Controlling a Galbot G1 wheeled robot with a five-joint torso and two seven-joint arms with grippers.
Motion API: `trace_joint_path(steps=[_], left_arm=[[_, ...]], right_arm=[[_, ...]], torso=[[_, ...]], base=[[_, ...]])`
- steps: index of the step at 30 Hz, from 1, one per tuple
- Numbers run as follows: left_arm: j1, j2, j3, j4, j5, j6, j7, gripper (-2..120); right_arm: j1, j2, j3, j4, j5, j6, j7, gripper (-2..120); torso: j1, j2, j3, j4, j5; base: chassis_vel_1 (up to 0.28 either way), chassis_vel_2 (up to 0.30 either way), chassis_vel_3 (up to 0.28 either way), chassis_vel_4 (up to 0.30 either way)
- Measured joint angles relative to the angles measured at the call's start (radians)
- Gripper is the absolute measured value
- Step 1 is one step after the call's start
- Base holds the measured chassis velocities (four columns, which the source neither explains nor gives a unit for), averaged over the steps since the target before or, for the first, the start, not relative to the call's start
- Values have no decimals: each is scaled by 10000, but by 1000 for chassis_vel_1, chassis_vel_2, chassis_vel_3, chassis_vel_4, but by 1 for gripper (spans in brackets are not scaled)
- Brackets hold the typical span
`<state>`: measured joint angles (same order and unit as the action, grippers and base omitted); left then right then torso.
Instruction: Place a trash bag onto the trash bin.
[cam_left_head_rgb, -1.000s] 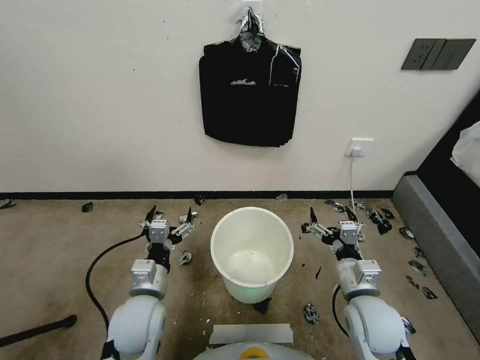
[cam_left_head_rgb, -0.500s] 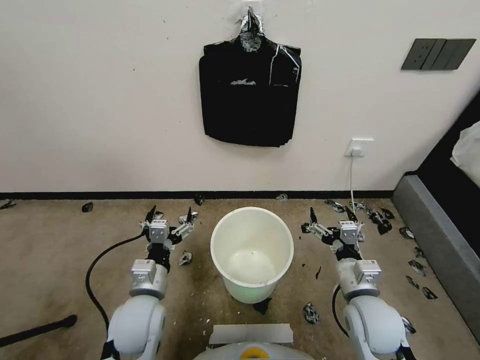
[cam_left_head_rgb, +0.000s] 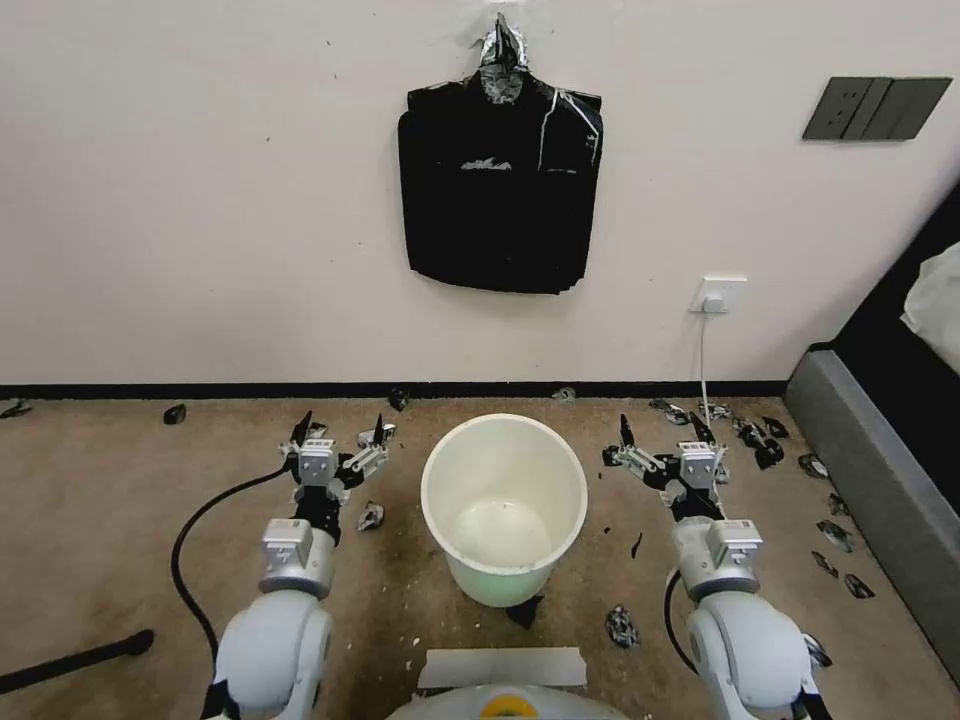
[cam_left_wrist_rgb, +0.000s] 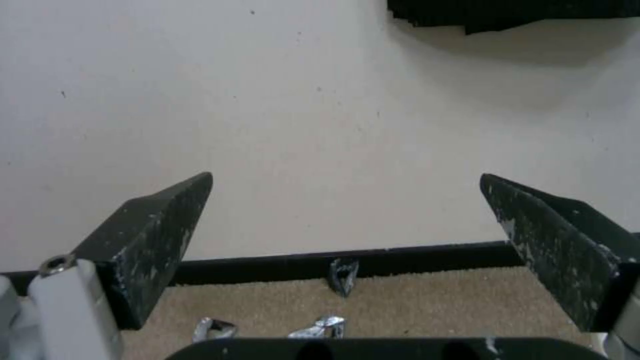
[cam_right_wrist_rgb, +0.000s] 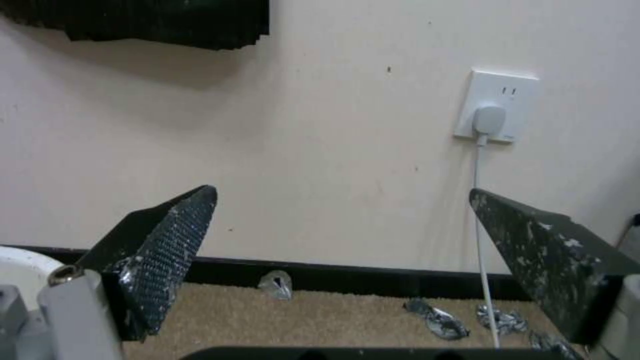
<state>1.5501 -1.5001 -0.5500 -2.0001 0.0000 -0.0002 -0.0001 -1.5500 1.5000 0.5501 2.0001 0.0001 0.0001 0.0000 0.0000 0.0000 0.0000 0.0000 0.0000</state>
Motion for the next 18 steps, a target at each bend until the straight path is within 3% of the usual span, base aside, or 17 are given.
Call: trace_joint_path(steps=[5, 9, 10, 13, 18], left_arm=[[512, -56, -70, -471, -168, -838, -221, 100], [1411, -178, -201, -1310, -504, -2354, -632, 100], [1411, -178, -201, -1310, -504, -2354, -632, 100], [2005, -247, -218, -1804, -680, -3331, -805, 100], [2197, -202, 154, -1767, -593, -3520, -467, 100]], right_arm=[[-449, -27, 17, 511, -128, 622, 252, 100], [-1556, -110, 98, 1751, -520, 2164, 872, 100], [-1556, -110, 98, 1751, -520, 2164, 872, 100], [-2047, -97, -230, 1900, -399, 2645, 917, 100], [-2182, -98, -406, 1770, -231, 2677, 899, 100]], torso=[[0, 0, 0, 1, 3], [0, 1, -1, -2, -3], [0, 1, -1, -2, -3], [0, 1, -1, 0, 9], [0, 0, 0, -1, 1]], base=[[0, 0, 0, 0], [0, 0, 0, 0], [0, 0, 0, 0], [0, 0, 0, 0], [0, 0, 0, 0]])
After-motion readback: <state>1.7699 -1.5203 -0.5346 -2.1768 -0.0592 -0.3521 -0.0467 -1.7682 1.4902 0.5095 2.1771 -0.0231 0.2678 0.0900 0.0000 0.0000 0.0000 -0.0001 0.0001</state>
